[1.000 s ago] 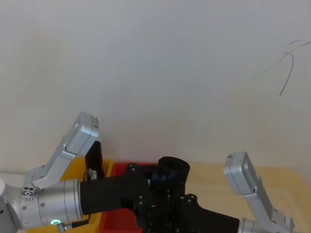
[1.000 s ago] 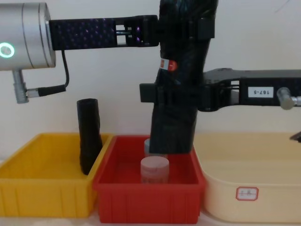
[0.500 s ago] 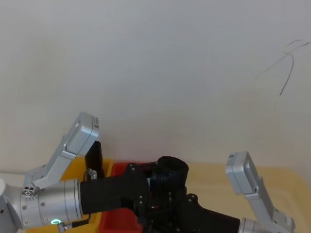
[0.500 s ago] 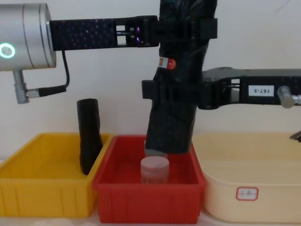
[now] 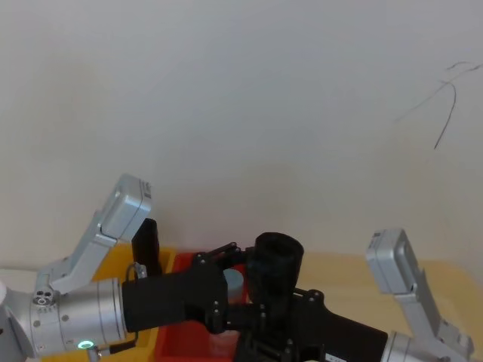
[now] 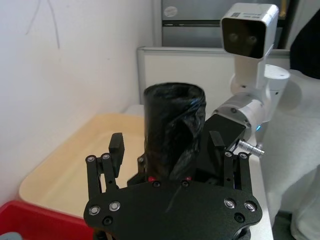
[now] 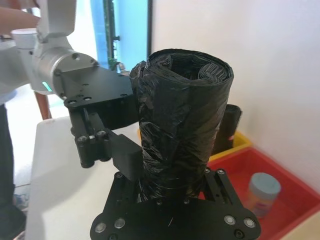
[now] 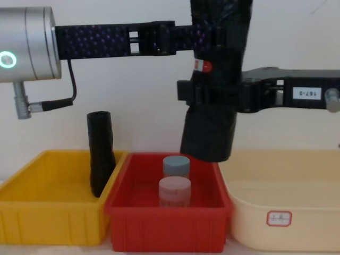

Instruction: Pick up the garbage bag with the one hand and transfer it to the other hand.

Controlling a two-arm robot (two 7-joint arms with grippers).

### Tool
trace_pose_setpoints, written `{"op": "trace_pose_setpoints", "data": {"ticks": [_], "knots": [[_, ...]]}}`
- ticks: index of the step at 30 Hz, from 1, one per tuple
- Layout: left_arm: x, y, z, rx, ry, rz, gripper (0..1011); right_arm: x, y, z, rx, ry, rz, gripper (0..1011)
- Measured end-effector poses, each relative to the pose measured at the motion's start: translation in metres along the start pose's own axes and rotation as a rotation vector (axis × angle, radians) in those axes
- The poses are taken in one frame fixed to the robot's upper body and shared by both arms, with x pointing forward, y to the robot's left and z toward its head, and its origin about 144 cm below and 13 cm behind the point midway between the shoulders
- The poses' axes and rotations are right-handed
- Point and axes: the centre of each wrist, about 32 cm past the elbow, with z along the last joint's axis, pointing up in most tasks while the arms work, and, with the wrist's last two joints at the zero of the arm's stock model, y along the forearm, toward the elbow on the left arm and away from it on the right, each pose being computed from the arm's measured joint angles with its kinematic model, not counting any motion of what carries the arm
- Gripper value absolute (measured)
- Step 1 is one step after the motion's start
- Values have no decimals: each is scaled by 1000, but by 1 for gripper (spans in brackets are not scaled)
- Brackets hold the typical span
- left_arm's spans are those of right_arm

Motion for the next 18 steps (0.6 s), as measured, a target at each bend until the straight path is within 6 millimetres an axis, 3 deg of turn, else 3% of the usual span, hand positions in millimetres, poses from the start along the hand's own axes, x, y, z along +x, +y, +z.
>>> {"op": "trace_pose_setpoints", "data": {"ticks": [18], "knots": [[-4,17,-10,-17,62,173,1001,7,-16,6,-25,-39,-141,520]]}}
